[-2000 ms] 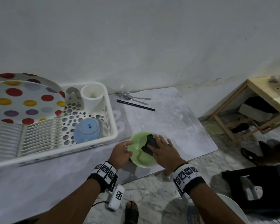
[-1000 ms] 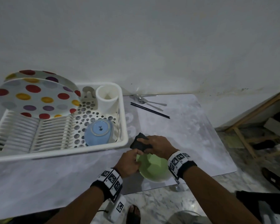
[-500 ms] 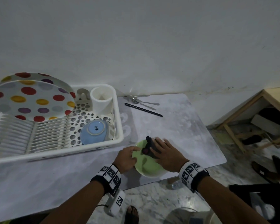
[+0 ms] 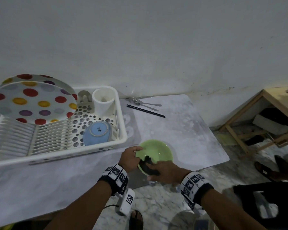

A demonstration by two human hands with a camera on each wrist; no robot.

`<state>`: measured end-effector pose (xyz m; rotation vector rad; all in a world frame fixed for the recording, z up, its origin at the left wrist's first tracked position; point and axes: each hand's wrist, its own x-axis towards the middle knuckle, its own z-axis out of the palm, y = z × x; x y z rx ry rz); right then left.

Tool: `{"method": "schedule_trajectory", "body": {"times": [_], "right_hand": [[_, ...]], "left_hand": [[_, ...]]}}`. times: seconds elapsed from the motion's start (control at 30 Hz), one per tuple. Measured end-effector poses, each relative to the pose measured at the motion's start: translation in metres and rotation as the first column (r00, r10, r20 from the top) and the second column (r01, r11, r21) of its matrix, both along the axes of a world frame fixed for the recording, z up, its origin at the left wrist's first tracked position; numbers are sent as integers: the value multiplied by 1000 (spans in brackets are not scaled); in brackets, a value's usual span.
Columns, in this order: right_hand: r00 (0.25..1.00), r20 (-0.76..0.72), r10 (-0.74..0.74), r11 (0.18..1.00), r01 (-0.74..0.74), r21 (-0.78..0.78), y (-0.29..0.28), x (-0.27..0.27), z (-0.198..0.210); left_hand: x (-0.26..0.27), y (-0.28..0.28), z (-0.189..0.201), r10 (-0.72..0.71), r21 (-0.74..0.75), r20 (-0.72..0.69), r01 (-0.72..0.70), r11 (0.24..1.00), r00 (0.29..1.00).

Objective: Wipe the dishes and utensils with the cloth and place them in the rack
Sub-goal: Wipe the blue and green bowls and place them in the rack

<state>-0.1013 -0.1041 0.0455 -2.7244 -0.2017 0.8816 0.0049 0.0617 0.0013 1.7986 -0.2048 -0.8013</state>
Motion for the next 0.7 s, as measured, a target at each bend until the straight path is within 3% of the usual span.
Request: {"method": "schedule_trajectory", "body": {"times": [0.13, 0.37, 0.43, 0.5, 0.57, 0.63, 0.7], "right_hand": [[982, 146, -122, 978, 94, 187, 1, -8, 1], [959, 131, -250, 924, 196, 330, -7, -12, 11], [929, 121, -350, 872, 275, 406, -12, -13, 15], [869, 118, -481, 785, 366, 499, -19, -15, 20], [777, 125, -618, 670, 437, 600, -27, -18, 22], [685, 92, -723, 544, 481, 687, -35, -23, 24], [613, 33, -790, 426, 509, 748, -40, -28, 26]], "left_hand": [[0, 1, -3, 15, 5, 21, -15, 1000, 1000], [-1, 0, 2, 16, -16, -42, -17, 1000, 999], [-2, 0, 5, 1, -2, -65, -1, 1000, 998], [-6, 2, 17, -71, 94, 92, 62, 994, 993], [-11, 7, 20, -171, 248, 381, 78, 966, 909], [-19, 12, 25, -176, 213, 559, 65, 975, 811], [-23, 13, 26, -300, 164, 620, 254, 953, 725]]}}
